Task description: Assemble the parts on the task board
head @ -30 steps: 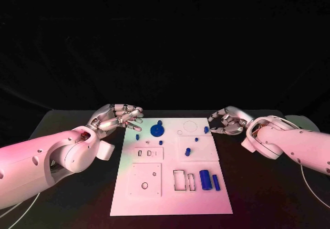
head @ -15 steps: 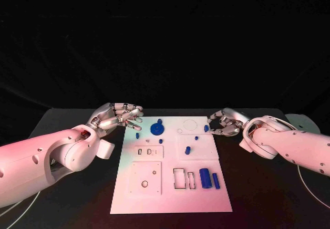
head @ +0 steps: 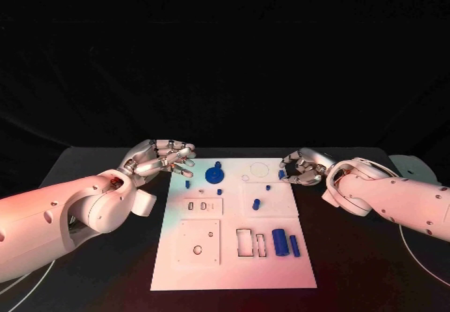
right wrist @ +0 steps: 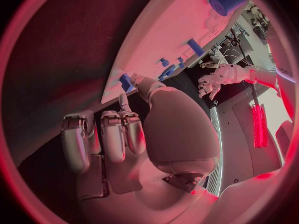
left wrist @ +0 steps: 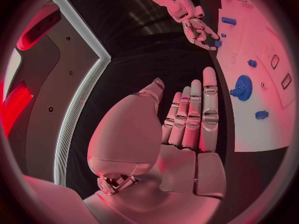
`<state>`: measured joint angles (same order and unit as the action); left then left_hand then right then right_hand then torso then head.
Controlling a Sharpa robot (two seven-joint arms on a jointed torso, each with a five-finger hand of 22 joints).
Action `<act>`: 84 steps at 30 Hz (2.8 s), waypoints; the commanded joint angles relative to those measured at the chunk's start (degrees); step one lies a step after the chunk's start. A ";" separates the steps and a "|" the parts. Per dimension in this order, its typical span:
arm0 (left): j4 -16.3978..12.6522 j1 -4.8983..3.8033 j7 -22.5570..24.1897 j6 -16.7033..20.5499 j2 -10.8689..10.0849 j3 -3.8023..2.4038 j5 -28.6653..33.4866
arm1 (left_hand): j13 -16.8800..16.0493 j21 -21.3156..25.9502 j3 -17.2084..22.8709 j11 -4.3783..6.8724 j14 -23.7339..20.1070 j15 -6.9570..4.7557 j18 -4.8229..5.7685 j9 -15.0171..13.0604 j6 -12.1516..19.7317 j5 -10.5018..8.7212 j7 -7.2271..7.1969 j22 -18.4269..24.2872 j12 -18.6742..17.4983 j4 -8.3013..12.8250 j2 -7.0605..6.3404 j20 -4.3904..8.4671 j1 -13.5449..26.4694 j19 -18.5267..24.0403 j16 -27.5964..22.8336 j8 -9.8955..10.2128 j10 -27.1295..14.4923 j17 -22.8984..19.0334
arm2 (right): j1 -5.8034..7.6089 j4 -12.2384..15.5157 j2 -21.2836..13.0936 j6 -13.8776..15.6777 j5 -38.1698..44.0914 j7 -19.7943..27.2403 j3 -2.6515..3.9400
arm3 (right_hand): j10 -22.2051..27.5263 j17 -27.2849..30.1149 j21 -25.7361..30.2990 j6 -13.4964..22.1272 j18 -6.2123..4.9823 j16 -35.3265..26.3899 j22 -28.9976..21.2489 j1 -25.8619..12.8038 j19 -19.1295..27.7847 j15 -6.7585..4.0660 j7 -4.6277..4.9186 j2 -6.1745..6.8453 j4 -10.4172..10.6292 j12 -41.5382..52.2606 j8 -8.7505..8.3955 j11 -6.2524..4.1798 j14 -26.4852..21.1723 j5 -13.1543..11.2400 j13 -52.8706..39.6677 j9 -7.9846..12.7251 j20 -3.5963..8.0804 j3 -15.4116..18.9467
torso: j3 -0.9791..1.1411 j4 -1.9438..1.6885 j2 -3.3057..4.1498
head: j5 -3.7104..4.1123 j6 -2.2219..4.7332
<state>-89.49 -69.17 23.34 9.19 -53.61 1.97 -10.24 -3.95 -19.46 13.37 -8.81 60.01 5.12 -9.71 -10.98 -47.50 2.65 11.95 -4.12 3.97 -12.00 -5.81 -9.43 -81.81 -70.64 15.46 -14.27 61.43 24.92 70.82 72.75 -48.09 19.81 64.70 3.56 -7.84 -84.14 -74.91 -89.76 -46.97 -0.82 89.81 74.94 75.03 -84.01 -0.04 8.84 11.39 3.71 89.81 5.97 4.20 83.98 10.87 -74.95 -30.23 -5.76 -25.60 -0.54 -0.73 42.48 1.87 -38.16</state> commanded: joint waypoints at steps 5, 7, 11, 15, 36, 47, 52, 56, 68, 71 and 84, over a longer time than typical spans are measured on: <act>-0.24 -0.01 0.22 -0.08 -0.01 -0.03 0.21 | 0.06 -0.21 -0.16 0.05 0.15 0.02 -0.77 -0.04 0.10 0.23 0.10 0.07 -0.24 -0.15 0.31 -0.07 -0.19 -0.26 0.22 0.29 -0.34 0.07 | -0.23 -0.62 0.86 0.12 0.04 -0.86 -0.02 | -5.86 -15.09 -0.24 -1.13 0.82 0.19 15.06 -0.69 -5.99 0.61 0.53 -0.98 0.57 0.19 0.38 0.49 6.02 -0.99 -15.05 -0.10 -0.66 -0.13 | -0.04 -0.09 0.00 | 0.06 -0.31; -0.24 -0.01 0.16 0.04 -0.02 -0.03 0.27 | 0.06 -0.19 -0.14 0.04 0.14 0.03 -0.77 -0.04 0.10 0.23 0.12 0.08 -0.25 -0.16 0.37 -0.07 -0.20 -0.26 0.21 0.30 -0.35 0.09 | -0.26 -0.68 1.00 0.11 -0.03 -0.92 -0.02 | -5.86 -15.09 -0.24 -1.87 0.82 0.19 15.06 -0.77 -5.99 0.64 0.54 -1.23 0.65 0.19 0.73 0.51 6.02 -1.34 -15.05 -0.18 -0.72 -0.21 | -0.01 -0.04 -0.02 | -0.04 -0.40; -0.23 -0.01 0.11 0.19 -0.04 -0.03 0.36 | 0.06 -0.15 -0.06 0.01 0.11 0.04 -0.76 -0.03 0.09 0.24 0.16 0.10 -0.25 -0.15 0.52 -0.07 -0.28 -0.27 0.17 0.31 -0.38 0.13 | -0.29 -0.74 1.16 0.14 -0.09 -1.03 -0.02 | -5.86 -15.09 -0.24 -2.91 0.82 0.19 15.06 -0.76 -5.99 0.63 0.50 -1.49 0.68 0.19 1.18 0.49 6.02 -1.43 -15.05 -0.27 -0.75 -0.38 | 0.02 0.02 -0.04 | -0.22 -0.44; -0.25 -0.01 0.04 0.27 -0.06 -0.03 0.40 | 0.06 -0.14 -0.03 0.00 0.10 0.05 -0.76 -0.03 0.09 0.23 0.18 0.10 -0.25 -0.14 0.56 -0.07 -0.31 -0.27 0.16 0.32 -0.39 0.14 | -0.32 -0.79 1.24 0.21 -0.12 -1.09 -0.02 | -5.86 -15.09 -0.24 -4.26 0.82 0.19 15.06 -0.70 -5.99 0.58 0.40 -1.78 0.65 0.19 1.78 0.43 6.02 -1.44 -15.05 -0.40 -0.73 -0.62 | 0.04 0.10 -0.05 | -0.28 -0.45; -0.29 -0.01 -0.16 0.20 -0.12 -0.03 0.63 | 0.07 -0.08 0.04 -0.03 0.04 0.08 -0.75 -0.03 0.10 0.23 0.23 0.12 -0.26 -0.14 0.69 -0.08 -0.37 -0.27 0.11 0.35 -0.43 0.18 | -0.37 -1.26 1.59 2.79 1.69 -1.85 -0.02 | -5.86 -15.09 -0.24 -7.92 0.82 0.19 15.06 0.41 -5.99 -0.22 -0.62 -4.18 0.03 0.19 4.38 -0.48 6.02 -1.86 -15.05 -1.19 -0.05 -2.14 | 0.05 0.09 -0.03 | -0.34 -0.58; -0.18 0.00 -0.19 0.19 -0.14 -0.03 0.82 | 0.07 -0.05 0.06 -0.04 0.03 0.08 -0.74 -0.03 0.09 0.23 0.24 0.13 -0.26 -0.14 0.73 -0.09 -0.39 -0.27 0.09 0.35 -0.44 0.20 | -0.24 4.44 -0.43 8.48 3.13 -3.12 0.12 | -5.86 -15.09 -0.24 -9.10 0.82 0.19 15.06 0.51 -5.99 -0.67 -1.23 -5.70 -0.18 0.19 5.98 -1.06 6.02 -1.37 -15.05 -1.90 0.37 -3.08 | -0.03 0.15 -0.15 | -0.56 -0.53; -0.04 -0.01 -0.17 0.20 -0.13 -0.02 0.91 | 0.07 -0.05 0.06 -0.04 0.03 0.08 -0.74 -0.03 0.09 0.23 0.24 0.13 -0.26 -0.14 0.73 -0.09 -0.39 -0.27 0.09 0.35 -0.44 0.20 | 0.49 9.81 -1.34 9.78 4.26 -5.92 0.23 | -5.86 -15.09 -0.24 -8.86 0.82 0.19 15.06 -0.32 -5.99 -0.74 -1.26 -5.59 0.22 0.19 6.20 -1.10 6.02 -1.49 -15.05 -2.01 0.47 -2.90 | -0.11 0.16 -0.27 | -0.75 -0.72; 0.35 -0.01 -0.06 0.21 -0.02 -0.02 1.13 | 0.07 -0.02 0.08 -0.06 0.01 0.10 -0.74 -0.03 0.08 0.23 0.26 0.14 -0.25 -0.14 0.78 -0.09 -0.41 -0.26 0.07 0.36 -0.44 0.23 | 1.40 14.39 -1.37 10.37 5.76 -8.79 0.28 | -5.86 -15.09 -0.24 -8.65 0.82 0.19 15.06 -0.56 -5.99 -0.75 -1.25 -5.55 0.33 0.19 6.21 -1.10 6.02 -1.75 -15.05 -2.03 0.49 -2.86 | -0.24 0.10 -0.41 | -1.10 -1.01; 1.90 -0.01 -0.02 1.09 0.45 -0.02 7.31 | 0.05 0.02 0.14 -0.04 0.03 0.09 -0.74 -0.04 -0.01 0.23 0.24 0.14 -0.19 -0.12 0.87 -0.09 -0.49 -0.29 0.06 0.34 -0.35 0.29 | 2.18 21.03 5.43 7.79 10.33 -17.31 0.05 | -5.66 -15.09 -0.24 -8.38 0.82 0.19 15.06 -0.73 -5.99 -0.77 -1.23 -5.45 0.28 0.01 6.32 -1.10 6.02 -1.94 -14.87 -2.07 0.54 -2.94 | -0.53 -0.14 -0.81 | -2.52 -1.77; 2.00 -0.01 0.02 1.27 0.56 -0.02 8.07 | 0.04 0.02 0.15 -0.03 0.04 0.09 -0.74 -0.05 -0.03 0.23 0.23 0.14 -0.18 -0.12 0.89 -0.09 -0.49 -0.29 0.06 0.33 -0.33 0.30 | 1.78 20.91 8.03 6.62 12.01 -19.12 -0.30 | -5.63 -15.09 -0.24 -8.40 0.82 0.19 15.06 -0.77 -5.99 -0.77 -1.23 -5.47 0.30 -0.02 6.35 -1.10 6.02 -1.95 -14.84 -2.09 0.54 -2.94 | -0.57 -0.18 -0.74 | -2.64 -1.80; 1.52 -0.02 -0.24 0.94 0.47 -0.02 7.74 | 0.03 0.06 0.16 -0.03 0.07 0.08 -0.74 -0.05 -0.07 0.23 0.23 0.15 -0.16 -0.09 0.89 -0.09 -0.54 -0.29 0.06 0.32 -0.28 0.34 | -1.39 19.29 12.52 4.76 16.15 -21.63 -0.76 | -5.37 -15.09 -0.24 -8.05 0.82 0.19 15.06 -1.10 -5.99 -0.76 -1.16 -5.09 0.30 -0.26 6.37 -1.06 6.02 -2.11 -14.60 -2.09 0.55 -2.84 | -0.45 0.03 -0.65 | -3.13 -2.29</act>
<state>-87.74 -69.16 22.89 10.32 -53.21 1.98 -3.01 -3.96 -19.46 13.37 -8.81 59.99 5.14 -9.70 -10.97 -47.51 2.65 11.95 -4.04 3.98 -12.01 -5.35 -9.43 -82.27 -70.63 15.46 -14.27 61.44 25.21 69.64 92.16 -35.79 26.41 77.69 -16.16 -8.61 -83.93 -74.92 -89.75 -55.20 -0.82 89.81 74.94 74.33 -84.01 -0.53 7.83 6.36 3.88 89.80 11.57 3.58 83.92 8.95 -74.91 -31.56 -5.74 -28.45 -1.00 -0.82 41.86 -1.12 -40.28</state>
